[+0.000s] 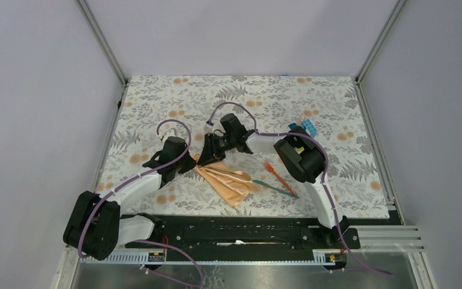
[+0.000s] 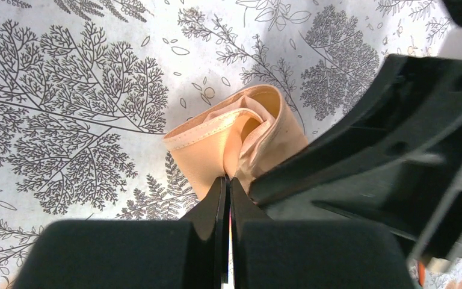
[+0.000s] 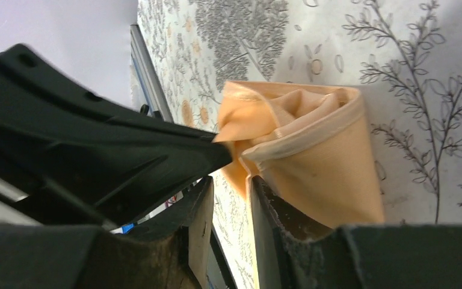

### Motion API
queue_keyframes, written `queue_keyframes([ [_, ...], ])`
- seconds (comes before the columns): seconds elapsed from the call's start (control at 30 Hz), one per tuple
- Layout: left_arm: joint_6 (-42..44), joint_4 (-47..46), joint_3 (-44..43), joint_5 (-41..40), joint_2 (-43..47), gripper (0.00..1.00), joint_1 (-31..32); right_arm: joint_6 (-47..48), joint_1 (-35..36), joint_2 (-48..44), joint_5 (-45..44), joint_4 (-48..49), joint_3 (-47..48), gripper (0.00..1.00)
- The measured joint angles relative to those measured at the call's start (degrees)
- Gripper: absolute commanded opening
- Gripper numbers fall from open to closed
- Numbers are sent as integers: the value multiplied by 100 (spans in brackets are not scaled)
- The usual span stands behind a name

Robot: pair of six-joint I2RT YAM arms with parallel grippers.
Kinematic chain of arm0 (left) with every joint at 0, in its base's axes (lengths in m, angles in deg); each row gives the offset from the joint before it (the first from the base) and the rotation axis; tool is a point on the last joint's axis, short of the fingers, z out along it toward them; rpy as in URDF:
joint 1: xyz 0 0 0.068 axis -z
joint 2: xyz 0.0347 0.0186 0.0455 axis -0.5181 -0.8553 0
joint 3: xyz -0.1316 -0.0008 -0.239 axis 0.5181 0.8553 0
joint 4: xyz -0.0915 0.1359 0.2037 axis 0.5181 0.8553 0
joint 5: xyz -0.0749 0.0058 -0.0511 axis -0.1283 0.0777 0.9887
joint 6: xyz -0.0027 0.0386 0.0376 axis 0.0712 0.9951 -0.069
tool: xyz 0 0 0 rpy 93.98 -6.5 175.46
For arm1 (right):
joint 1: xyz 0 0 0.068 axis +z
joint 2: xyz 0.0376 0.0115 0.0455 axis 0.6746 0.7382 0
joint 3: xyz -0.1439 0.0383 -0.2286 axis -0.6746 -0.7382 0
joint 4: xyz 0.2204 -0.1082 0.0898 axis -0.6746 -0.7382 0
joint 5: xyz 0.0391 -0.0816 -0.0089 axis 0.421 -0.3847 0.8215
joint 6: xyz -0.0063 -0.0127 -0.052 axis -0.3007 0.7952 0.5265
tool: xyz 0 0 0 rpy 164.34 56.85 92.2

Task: Fold the napkin into a case and place the utensils inside
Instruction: Stuff the top corner of the smaller-rectangle-folded napkin into the folded napkin.

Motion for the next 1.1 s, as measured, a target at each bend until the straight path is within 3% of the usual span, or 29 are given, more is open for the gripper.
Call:
queue_keyframes([
  [0.5,81,-61,81,61,-11,0,0,804,-168,-205,50,-748,208,37],
  [0.73,131,-72,79,144,-13,0,0,973,-155,48,-94,-868,514,19],
  [1.1,149,-68,-155,249,-431,0,-4,789,247,415,-356,-811,697,6],
])
